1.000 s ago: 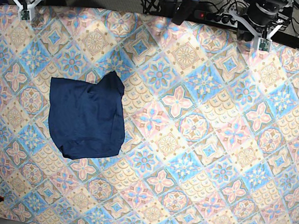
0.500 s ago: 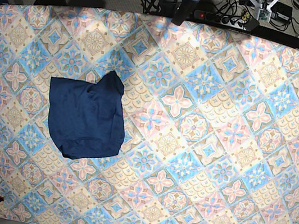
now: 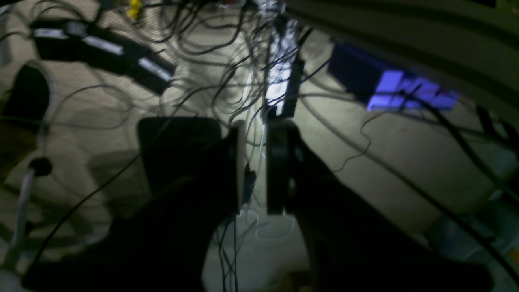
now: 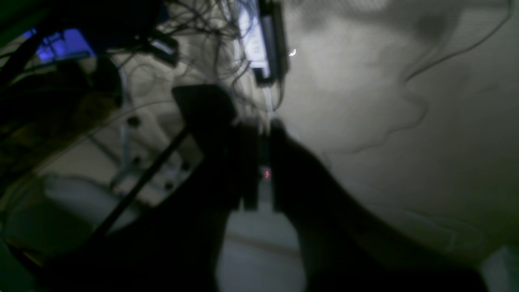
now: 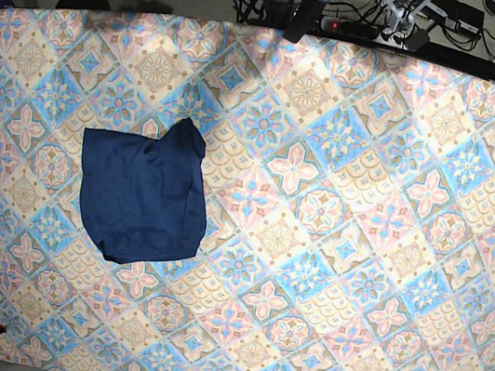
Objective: Fold the T-shirt properly
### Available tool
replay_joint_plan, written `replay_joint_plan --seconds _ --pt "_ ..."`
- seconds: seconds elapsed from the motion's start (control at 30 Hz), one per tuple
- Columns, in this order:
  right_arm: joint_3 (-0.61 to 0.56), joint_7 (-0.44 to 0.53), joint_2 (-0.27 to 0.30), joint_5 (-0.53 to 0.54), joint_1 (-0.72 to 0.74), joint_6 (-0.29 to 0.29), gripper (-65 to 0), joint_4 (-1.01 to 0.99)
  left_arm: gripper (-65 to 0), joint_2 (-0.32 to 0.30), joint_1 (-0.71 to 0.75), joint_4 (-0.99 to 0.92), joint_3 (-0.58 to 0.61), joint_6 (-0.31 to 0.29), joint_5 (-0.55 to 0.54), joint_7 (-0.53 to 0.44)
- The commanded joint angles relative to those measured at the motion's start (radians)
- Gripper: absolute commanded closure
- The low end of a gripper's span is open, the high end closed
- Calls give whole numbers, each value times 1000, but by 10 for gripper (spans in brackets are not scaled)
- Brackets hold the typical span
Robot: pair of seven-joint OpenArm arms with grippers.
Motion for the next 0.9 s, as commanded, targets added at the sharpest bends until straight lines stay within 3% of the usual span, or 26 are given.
replay_joint_plan --seconds 0.0,0.13,0.3,0.4,0.6,0.77,0.87 --pt "3 45 6 -2 11 13 -48 -43 -78 -9 -4 -43 20 -1 23 -40" --pt "0 237 7 -11 63 13 -48 -231 -77 -12 -70 -248 72 -1 80 -180" --pt "-2 365 7 -13 117 13 -48 -385 -77 -16 -171 -500 89 0 116 -264" --pt "-3 405 6 -13 139 13 -48 -445 -77 -17 -225 -589 87 0 132 -264" --pt "-3 465 3 -13 178 13 -48 -524 -73 -17 -241 -595 87 0 193 -264" --pt "-13 488 1 -13 188 13 -48 -526 0 -11 -260 -596 87 0 258 -264" --pt "-86 491 -16 -11 200 13 -48 -526 0 -11 -286 -627 89 0 275 -264"
